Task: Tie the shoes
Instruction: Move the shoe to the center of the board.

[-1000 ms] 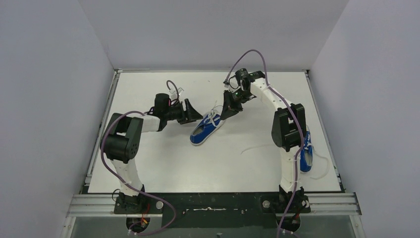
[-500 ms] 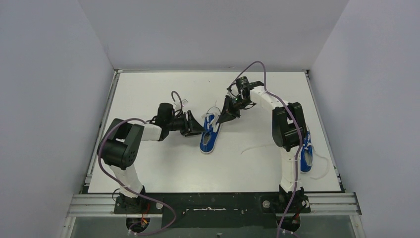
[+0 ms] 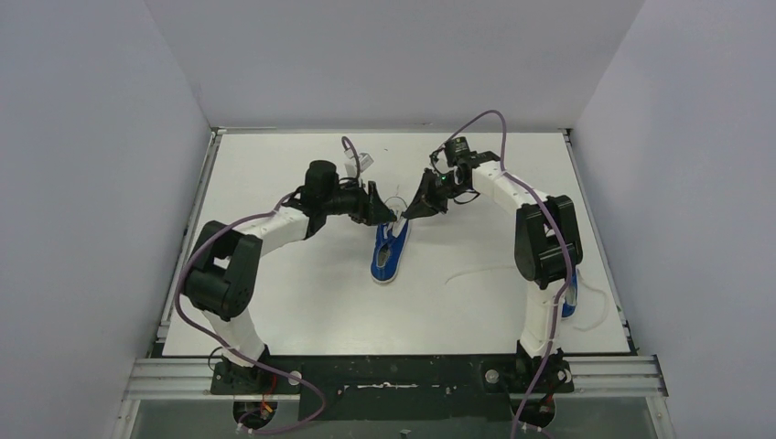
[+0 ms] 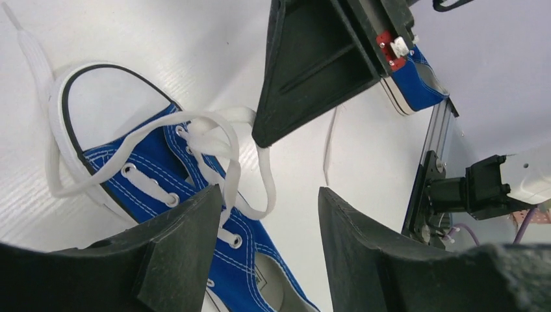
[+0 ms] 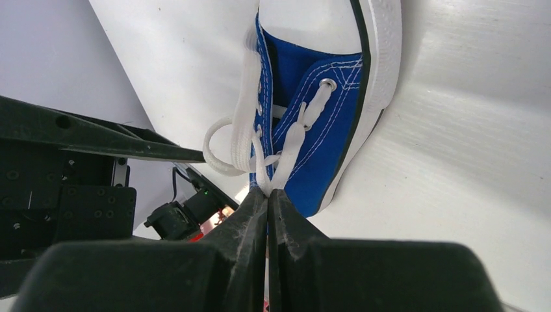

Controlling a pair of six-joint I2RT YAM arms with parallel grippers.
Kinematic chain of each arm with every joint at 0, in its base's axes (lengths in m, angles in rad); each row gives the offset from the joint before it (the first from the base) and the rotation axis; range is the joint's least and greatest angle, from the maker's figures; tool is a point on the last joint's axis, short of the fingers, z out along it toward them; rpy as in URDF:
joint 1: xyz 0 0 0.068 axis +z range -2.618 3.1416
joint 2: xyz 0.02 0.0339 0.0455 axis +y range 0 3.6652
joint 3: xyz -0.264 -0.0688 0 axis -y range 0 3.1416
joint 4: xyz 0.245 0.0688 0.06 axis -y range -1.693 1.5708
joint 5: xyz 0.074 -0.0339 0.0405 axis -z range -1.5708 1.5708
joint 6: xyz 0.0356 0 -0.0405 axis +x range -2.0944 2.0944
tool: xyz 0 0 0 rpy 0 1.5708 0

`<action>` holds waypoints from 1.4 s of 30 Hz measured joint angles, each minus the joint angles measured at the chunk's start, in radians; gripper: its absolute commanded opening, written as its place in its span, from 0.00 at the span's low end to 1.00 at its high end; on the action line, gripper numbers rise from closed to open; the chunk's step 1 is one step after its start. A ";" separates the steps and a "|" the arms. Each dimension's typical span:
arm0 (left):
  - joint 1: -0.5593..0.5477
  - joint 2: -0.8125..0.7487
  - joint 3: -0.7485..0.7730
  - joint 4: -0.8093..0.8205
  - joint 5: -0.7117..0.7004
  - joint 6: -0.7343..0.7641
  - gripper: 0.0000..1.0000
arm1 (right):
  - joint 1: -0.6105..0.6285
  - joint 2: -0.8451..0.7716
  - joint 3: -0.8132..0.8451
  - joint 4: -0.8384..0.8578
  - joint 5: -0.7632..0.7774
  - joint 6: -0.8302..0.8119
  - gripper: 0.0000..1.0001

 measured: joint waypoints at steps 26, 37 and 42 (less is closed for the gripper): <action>0.007 0.203 0.136 0.024 0.031 -0.099 0.25 | 0.016 -0.012 -0.059 0.081 0.004 0.019 0.00; 0.024 0.216 0.141 0.002 0.034 -0.109 0.00 | 0.026 -0.016 -0.018 -0.006 0.124 -0.192 0.10; 0.037 0.216 0.141 -0.004 0.039 -0.106 0.00 | 0.043 -0.016 0.084 -0.089 0.275 -0.341 0.02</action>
